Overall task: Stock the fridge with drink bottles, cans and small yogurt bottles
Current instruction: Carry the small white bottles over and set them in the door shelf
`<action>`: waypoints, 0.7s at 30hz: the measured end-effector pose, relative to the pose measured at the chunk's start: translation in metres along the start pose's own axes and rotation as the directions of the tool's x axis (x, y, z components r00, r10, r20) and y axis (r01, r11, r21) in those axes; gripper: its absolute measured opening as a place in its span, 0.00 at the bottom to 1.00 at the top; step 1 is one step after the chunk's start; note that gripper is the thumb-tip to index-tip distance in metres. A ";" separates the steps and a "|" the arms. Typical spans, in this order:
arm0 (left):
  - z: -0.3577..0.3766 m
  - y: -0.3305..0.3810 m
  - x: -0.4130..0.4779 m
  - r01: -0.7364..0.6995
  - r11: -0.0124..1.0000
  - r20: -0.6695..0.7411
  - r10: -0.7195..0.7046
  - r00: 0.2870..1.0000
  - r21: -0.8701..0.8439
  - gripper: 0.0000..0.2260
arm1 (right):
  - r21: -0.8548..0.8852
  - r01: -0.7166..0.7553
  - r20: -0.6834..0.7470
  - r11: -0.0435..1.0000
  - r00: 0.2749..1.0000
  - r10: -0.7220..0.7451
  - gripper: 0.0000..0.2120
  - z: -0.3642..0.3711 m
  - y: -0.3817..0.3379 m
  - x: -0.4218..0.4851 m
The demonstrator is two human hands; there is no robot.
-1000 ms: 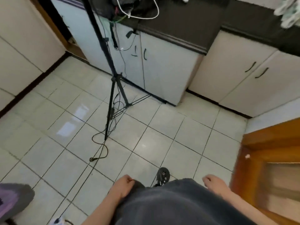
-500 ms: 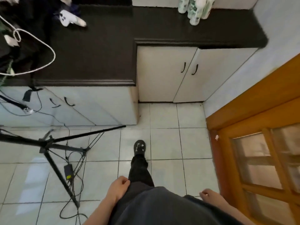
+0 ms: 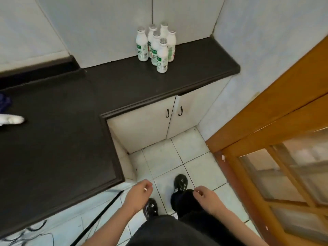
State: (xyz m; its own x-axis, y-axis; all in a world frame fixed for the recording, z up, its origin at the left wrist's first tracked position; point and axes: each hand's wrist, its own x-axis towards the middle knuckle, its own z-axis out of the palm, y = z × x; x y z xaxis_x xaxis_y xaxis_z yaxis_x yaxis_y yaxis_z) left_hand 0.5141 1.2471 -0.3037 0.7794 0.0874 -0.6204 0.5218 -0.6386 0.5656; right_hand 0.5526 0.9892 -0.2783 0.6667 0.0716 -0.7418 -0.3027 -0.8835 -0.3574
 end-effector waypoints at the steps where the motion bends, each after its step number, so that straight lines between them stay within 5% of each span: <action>1: -0.005 0.011 0.010 -0.023 0.999 -0.004 0.023 1.000 -0.037 0.10 | 0.002 -0.034 0.008 0.999 0.999 0.034 0.14 -0.005 0.000 0.007; 6: -0.036 0.067 0.064 -0.111 0.942 -0.121 0.076 0.990 -0.317 0.06 | -0.042 -0.061 0.038 0.997 0.997 0.062 0.12 -0.045 -0.002 0.062; 11: -0.110 0.130 0.131 -0.221 0.886 -0.392 0.049 0.919 -0.407 0.08 | 0.045 0.150 -0.106 0.988 0.984 -0.145 0.12 -0.138 -0.073 0.137; 16: -0.184 0.209 0.197 -0.367 0.867 -0.639 0.076 0.765 -0.337 0.07 | 0.139 0.435 -0.296 0.890 0.876 -0.381 0.10 -0.253 -0.178 0.202; 21: -0.217 0.265 0.252 -0.422 0.874 -0.734 0.119 0.669 -0.242 0.13 | 0.114 0.633 -0.430 0.766 0.726 -0.536 0.10 -0.328 -0.267 0.249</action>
State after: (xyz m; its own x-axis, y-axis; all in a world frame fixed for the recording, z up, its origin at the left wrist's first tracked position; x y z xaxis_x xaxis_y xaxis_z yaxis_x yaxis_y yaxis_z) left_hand 0.9237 1.2658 -0.1921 0.8380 0.5433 0.0512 0.2112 -0.4094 0.8876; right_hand 1.0229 1.0914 -0.1811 0.9396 0.3263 -0.1031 0.1123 -0.5787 -0.8078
